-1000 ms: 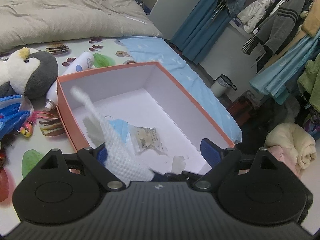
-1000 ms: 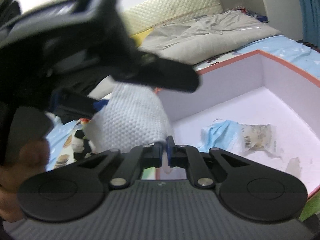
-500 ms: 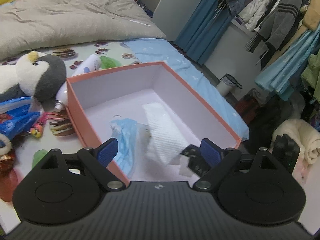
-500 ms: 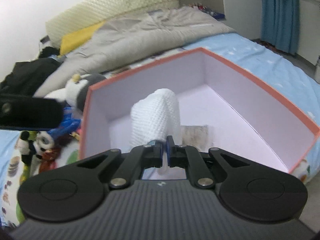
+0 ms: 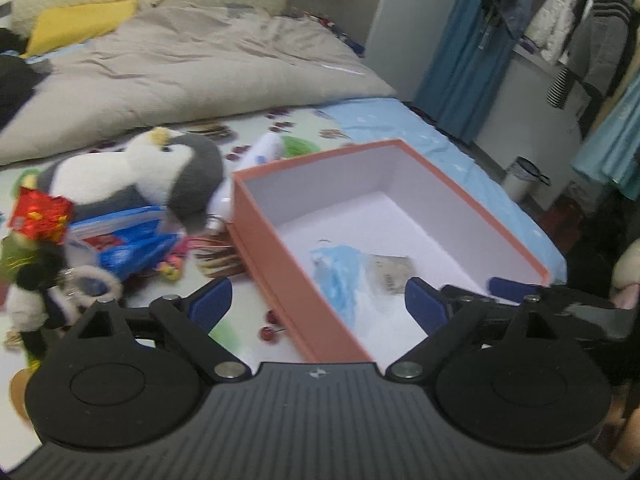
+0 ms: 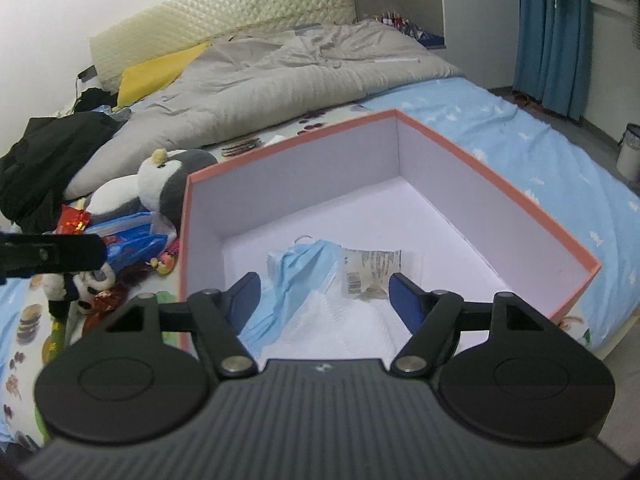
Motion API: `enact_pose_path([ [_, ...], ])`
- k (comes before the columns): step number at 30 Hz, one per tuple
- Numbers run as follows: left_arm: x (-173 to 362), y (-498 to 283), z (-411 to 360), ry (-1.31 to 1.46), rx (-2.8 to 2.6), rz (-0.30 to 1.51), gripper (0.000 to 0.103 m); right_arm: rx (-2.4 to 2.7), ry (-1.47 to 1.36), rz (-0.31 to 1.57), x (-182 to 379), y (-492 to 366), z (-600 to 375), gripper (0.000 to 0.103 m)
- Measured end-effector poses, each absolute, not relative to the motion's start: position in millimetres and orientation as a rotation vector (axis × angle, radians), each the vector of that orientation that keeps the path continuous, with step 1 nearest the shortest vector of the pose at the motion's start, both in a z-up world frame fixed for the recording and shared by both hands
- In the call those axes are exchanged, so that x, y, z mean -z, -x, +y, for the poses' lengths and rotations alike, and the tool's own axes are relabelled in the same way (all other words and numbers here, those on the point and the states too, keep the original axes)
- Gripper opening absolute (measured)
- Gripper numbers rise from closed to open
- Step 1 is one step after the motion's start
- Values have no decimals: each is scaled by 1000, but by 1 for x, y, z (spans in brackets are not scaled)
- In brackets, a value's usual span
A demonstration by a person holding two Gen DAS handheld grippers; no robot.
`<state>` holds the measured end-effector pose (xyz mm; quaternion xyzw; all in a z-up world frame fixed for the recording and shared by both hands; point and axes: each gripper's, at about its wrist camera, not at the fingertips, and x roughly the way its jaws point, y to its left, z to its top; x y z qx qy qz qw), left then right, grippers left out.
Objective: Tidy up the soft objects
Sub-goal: 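Withdraw both tools from the pink box toward the pile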
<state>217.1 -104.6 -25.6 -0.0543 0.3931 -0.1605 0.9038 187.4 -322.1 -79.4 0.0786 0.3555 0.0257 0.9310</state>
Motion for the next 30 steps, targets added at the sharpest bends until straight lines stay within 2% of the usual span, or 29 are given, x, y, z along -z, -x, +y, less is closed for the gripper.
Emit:
enact_pose_path([
  [1,24,-213,-99,117,318,807,97,-52,-159,722,76,-186,-320,84],
  [2,23,-210,-94,120,307,801,97,-54,-161,714,71,-183,-319,89],
  [9,8,-189,-60,132,213,777,102,-113,-168,683,43,-165,-295,87],
  [16,-11,-159,-32,104,129,788,103,-181,-154,697,28,-156,-256,87],
  [26,-89,-117,8,106,-19,783,103,-327,-96,795,30,-162,-199,87],
  [30,-107,-116,13,97,-59,835,103,-382,-55,841,40,-170,-175,87],
])
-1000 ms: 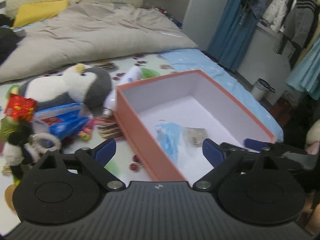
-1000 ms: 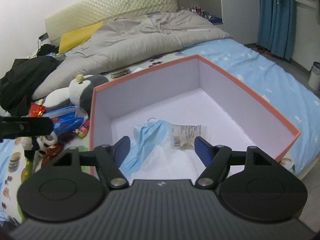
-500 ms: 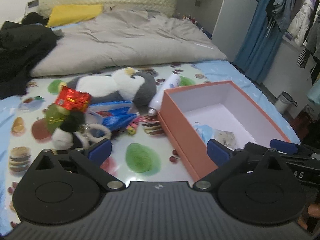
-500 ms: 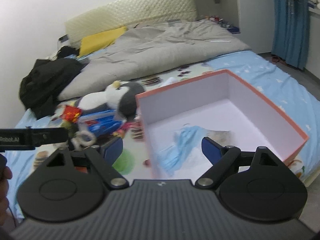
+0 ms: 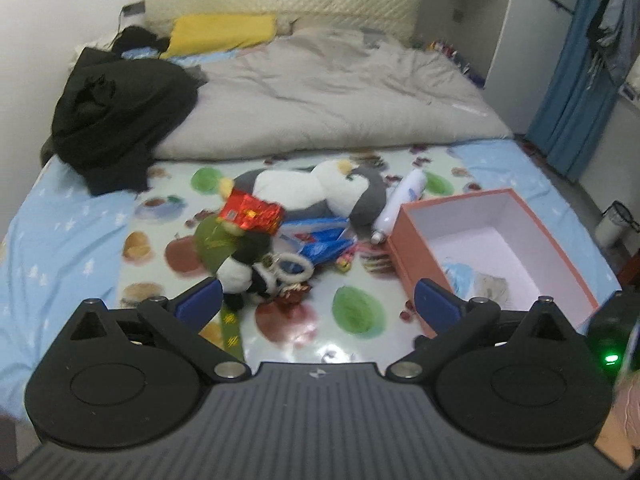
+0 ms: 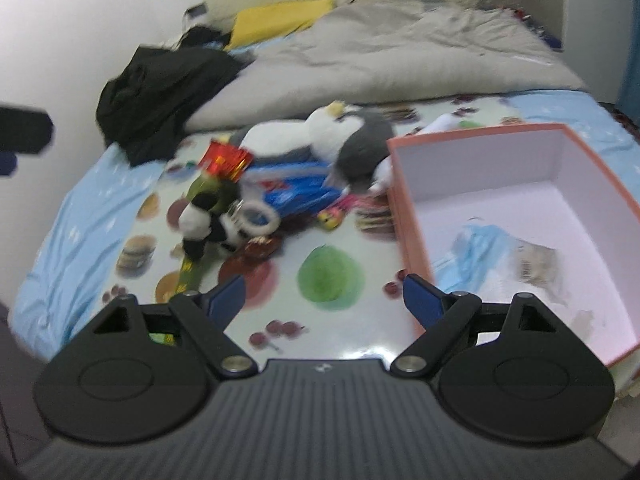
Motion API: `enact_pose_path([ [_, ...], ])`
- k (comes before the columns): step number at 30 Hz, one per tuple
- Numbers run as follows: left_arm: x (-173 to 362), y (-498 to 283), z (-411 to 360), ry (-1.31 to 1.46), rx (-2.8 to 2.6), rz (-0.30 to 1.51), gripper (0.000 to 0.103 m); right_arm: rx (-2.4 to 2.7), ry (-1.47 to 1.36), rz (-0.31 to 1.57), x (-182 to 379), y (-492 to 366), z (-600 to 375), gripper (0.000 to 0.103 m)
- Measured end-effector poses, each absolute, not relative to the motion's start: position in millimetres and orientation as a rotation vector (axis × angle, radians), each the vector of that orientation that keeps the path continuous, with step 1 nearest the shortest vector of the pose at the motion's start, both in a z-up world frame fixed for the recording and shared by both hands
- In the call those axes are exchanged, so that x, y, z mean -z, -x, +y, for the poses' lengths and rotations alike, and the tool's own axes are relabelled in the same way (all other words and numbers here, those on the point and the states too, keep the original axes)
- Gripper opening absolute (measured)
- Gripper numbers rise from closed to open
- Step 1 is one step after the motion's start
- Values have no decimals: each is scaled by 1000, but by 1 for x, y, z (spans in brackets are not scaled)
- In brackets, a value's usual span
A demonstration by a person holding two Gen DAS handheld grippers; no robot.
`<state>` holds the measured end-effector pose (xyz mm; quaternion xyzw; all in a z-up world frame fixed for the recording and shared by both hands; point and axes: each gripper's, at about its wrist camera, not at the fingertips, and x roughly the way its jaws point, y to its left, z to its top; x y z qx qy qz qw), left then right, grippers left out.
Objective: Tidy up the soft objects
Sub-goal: 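Withdraw both tools from the pink box toward the pile, then grasp the red snack packet with the right tool while the left tool grasps the panda plush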
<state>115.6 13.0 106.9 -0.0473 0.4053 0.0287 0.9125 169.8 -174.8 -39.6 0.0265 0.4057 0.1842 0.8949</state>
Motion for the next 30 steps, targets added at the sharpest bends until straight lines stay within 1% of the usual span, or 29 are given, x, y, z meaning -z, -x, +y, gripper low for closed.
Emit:
enact_pose_path([
  [6,-103,-128,27,122,-116,930,103,-413,-3,897,54,-180,-150,87],
  [10,-83,-139,36,118,-129,1030,103,-403,-1,925,61,-185,-146,87],
  [12,-74,-148,39,124,-97,1125,103,-397,-1,937,65,-188,-145,87],
  [16,-77,-153,52,139,-127,1089,103,-384,7,967,74,-195,-145,87],
  [19,-67,-157,60,177,-162,1127,103,-386,16,967,78,-200,-143,87],
  [23,-58,-165,66,172,-148,1089,103,-407,-7,974,88,-209,-136,87],
  [30,-4,-205,101,182,-167,1054,103,-436,-55,964,112,-234,-114,87],
])
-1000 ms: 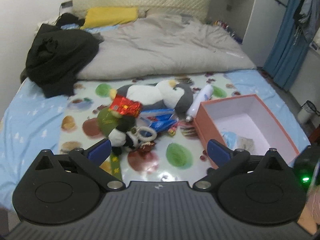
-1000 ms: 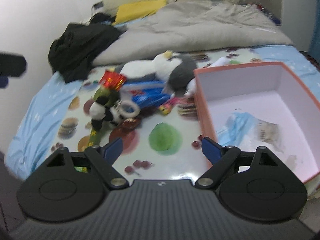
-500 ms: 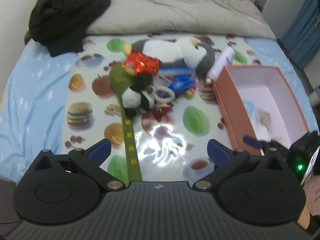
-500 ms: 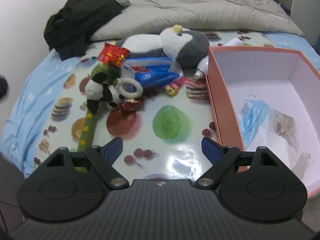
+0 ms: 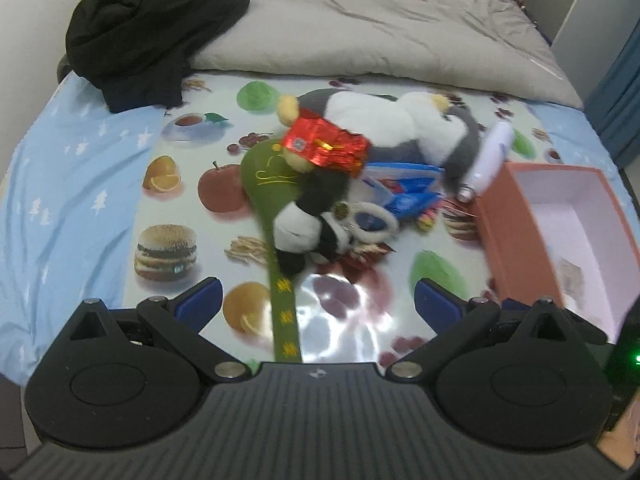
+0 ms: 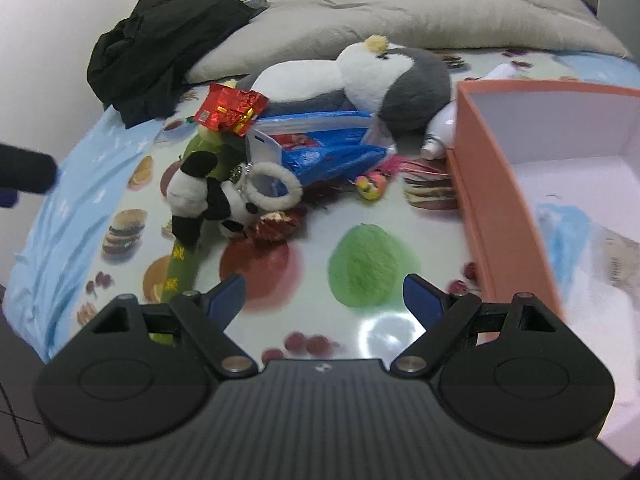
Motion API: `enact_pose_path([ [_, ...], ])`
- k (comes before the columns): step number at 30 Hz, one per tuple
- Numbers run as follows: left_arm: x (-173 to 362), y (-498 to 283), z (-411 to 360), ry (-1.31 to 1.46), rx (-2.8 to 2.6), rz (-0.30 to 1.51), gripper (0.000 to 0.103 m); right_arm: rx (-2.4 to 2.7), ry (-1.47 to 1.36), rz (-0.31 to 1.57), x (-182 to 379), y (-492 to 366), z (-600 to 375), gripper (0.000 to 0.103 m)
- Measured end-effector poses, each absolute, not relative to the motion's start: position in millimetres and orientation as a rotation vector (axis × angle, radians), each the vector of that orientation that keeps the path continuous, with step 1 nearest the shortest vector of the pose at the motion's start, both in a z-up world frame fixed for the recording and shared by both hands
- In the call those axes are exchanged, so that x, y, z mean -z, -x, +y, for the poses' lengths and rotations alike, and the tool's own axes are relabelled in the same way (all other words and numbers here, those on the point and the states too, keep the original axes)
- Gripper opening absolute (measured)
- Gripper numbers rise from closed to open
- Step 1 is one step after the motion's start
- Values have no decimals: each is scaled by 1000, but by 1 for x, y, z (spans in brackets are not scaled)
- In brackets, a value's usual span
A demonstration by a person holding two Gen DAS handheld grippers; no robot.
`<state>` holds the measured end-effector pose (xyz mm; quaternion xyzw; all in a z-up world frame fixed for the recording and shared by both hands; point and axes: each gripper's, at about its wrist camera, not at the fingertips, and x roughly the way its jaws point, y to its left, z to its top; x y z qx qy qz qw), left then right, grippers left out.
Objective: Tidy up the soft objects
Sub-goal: 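Grasp the red snack packet with the right tool while the left tool grasps the panda plush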
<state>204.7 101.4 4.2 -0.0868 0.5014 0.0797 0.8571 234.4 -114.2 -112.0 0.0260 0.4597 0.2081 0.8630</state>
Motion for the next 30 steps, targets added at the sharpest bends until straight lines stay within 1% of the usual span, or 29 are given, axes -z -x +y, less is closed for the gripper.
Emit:
enact_pose_path([
  [9,66,-254,134,141,-150,1015,102,-506,-52,967,149,-272,-77,86],
  [12,85,-266,144,122,-133,1012,102,-536,-55,983,160,-283,-66,75],
  [17,112,-281,157,119,-82,1019,102,-556,-58,987,175,-298,-48,75],
  [21,122,-286,159,131,-29,1007,101,-568,-49,983,184,-307,-35,75],
  [22,124,-287,159,131,-20,1001,99,-570,-44,983,187,-308,-32,75],
  [24,127,-290,160,128,-18,1000,93,-569,-37,991,192,-311,-28,75],
  [25,128,-291,161,135,-16,1000,92,-571,-36,993,193,-313,-27,75],
  [26,131,-292,163,150,-15,1001,86,-575,-35,992,195,-314,-25,75],
  [27,133,-293,165,165,-8,1007,79,-580,-33,990,197,-315,-23,71],
  [28,134,-293,166,176,0,1017,77,-583,-30,988,198,-316,-23,66],
  [30,138,-294,166,202,26,1036,66,-589,-17,983,201,-316,-20,64],
])
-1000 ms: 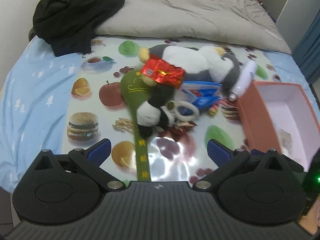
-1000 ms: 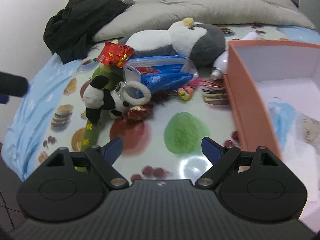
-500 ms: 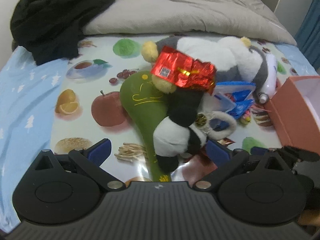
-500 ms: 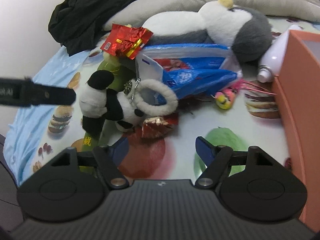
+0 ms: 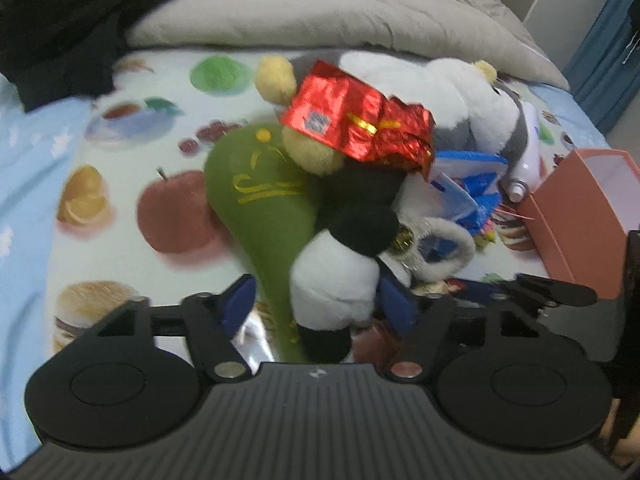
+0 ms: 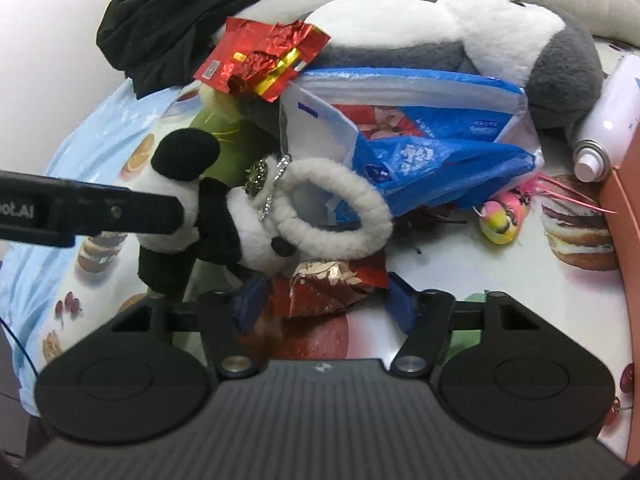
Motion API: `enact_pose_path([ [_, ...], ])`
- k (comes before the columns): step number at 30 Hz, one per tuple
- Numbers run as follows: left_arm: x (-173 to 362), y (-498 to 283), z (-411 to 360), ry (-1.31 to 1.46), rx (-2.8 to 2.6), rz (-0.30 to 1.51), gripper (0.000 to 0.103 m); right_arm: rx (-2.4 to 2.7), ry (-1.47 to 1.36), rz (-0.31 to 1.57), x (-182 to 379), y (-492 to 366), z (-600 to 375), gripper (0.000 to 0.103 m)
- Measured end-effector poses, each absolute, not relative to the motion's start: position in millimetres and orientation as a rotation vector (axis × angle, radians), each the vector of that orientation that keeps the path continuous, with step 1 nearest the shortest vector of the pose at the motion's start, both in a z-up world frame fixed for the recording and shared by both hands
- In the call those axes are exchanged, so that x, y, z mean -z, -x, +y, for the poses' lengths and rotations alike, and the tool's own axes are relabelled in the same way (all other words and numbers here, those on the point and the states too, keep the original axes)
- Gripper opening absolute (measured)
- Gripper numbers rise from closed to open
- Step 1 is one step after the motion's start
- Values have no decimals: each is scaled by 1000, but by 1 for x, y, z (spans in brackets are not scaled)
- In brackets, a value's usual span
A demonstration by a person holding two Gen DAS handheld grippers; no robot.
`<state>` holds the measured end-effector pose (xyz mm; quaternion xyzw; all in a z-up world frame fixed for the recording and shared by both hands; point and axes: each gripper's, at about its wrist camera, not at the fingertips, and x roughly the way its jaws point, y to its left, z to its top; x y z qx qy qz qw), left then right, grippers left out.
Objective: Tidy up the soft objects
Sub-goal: 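Grasp the red snack packet with the right tool while the left tool grasps the panda plush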
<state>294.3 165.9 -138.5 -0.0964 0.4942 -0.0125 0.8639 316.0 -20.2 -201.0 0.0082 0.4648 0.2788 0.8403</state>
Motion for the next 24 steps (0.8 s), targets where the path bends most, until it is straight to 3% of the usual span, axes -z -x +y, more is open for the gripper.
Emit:
enact_pose_path([
  [3,144,-294,162,213,41,1055,50,-592,-5,965,200,-314,-19,55],
  [4,145,-292,162,219,40,1054,49,-590,-5,961,199,-313,-20,48],
  [6,144,-290,161,219,33,1043,44,-592,-2,963,197,-313,-23,45],
  [24,140,-221,124,372,-118,1007,42,-544,-8,992,178,-253,-88,44],
])
